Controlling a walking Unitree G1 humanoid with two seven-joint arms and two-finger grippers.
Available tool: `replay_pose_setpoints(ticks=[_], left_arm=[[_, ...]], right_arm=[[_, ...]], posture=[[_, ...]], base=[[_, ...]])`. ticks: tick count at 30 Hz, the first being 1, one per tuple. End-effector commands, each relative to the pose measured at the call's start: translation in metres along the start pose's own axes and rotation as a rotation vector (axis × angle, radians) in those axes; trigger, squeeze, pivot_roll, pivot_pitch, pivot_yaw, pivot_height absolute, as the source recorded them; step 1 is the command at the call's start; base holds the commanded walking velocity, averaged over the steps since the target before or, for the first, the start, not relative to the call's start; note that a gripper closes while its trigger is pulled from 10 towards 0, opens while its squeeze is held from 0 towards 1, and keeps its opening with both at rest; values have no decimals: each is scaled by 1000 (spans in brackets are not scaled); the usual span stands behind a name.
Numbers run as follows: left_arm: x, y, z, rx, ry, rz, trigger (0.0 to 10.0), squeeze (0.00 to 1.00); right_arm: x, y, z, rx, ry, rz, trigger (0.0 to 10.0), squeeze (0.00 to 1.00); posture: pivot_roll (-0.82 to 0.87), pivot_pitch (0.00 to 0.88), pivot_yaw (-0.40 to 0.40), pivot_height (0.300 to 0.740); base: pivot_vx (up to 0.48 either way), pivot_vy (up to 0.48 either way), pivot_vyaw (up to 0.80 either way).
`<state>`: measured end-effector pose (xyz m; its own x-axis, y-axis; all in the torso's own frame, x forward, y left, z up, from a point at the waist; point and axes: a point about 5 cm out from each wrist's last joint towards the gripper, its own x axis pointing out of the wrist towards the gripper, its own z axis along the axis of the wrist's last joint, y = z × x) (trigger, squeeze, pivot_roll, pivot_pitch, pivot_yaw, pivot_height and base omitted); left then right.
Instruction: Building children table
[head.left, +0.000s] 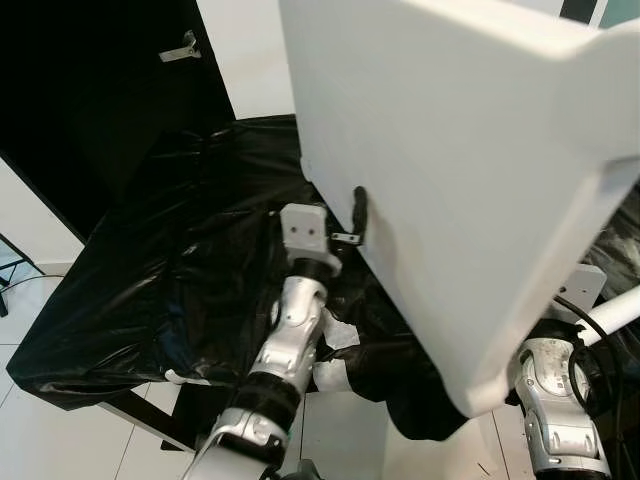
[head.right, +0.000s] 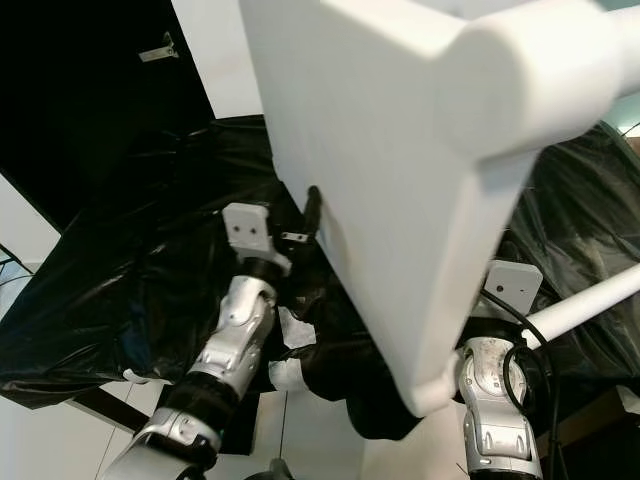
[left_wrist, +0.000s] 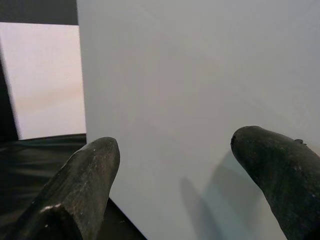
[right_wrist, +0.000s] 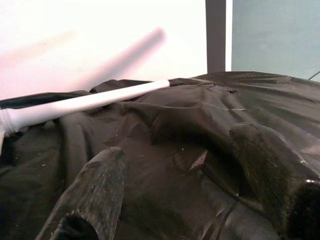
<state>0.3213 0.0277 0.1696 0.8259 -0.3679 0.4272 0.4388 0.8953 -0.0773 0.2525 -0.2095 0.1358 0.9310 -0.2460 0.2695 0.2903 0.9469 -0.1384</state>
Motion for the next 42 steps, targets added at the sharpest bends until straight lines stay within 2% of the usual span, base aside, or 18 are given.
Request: replay_pose_setpoints(ticks=[1,3,6,10,15,20,21,23,26,27,28,29,31,34,35,37,42], left_arm=[[8,-22,6,-6,-27,-232,10000,0],[16,-35,7,-28,-27,-264,10000,0],[20,-43,8,-41,-25,-286,10000,0],[32,-67,8,-54,-14,-371,10000,0],[35,-67,6,-43,-3,-368,10000,0],[25,-36,0,-24,0,-270,10000,0],[25,-36,0,-24,0,-270,10000,0],[15,-21,-4,8,-1,-232,10000,0],[10,-15,-6,25,3,-212,10000,0],[4,-6,-7,33,6,-178,10000,0],[4,-6,-7,33,6,-178,10000,0],[-2,3,-8,42,7,-135,10000,0],[-2,3,-8,42,7,-135,10000,0],[-17,35,-1,127,-35,38,10000,0],[-17,35,-1,127,-35,38,10000,0],[-23,45,5,169,-65,102,10000,0],[-25,41,4,201,-70,85,10000,0]], right_arm=[[-1,2,-2,11,7,-1,10000,0],[-4,1,-4,11,16,-7,10000,0],[-4,2,-4,12,18,-7,10000,0],[-6,6,-4,17,20,1,10000,0],[-8,11,1,18,-1,50,10000,0],[-14,9,12,6,-34,59,10000,0],[-14,9,12,6,-34,59,10000,0],[-17,7,12,-6,-34,54,10000,0],[-19,5,12,-10,-33,52,10000,0],[-21,4,13,-13,-33,52,10000,0],[-21,4,13,-13,-33,52,10000,0],[-23,2,16,-11,-33,59,10000,0],[-23,2,16,-11,-33,59,10000,0],[-29,-8,26,-20,-42,88,10000,0],[-29,-8,26,-20,-42,88,10000,0],[-34,-16,29,-41,-44,74,10000,0],[-38,-21,31,-57,-41,59,10000,0]], posture=[[55,0,126,740],[51,0,131,740],[44,0,139,740],[35,0,156,740],[29,0,164,740],[28,0,161,740],[28,0,161,740],[34,0,153,740],[36,0,152,740],[41,0,148,740],[41,0,148,740],[45,0,143,740],[45,0,143,740],[58,0,129,740],[58,0,129,740],[60,0,124,740],[60,0,117,740]], base=[[0,0,0],[0,0,0],[0,0,0],[0,0,0],[0,0,0],[0,0,0],[0,0,0],[0,0,0],[0,0,0],[0,0,0],[0,0,0],[0,0,0],[0,0,0],[0,0,0],[0,0,0],[0,0,0],[0,0,0]])
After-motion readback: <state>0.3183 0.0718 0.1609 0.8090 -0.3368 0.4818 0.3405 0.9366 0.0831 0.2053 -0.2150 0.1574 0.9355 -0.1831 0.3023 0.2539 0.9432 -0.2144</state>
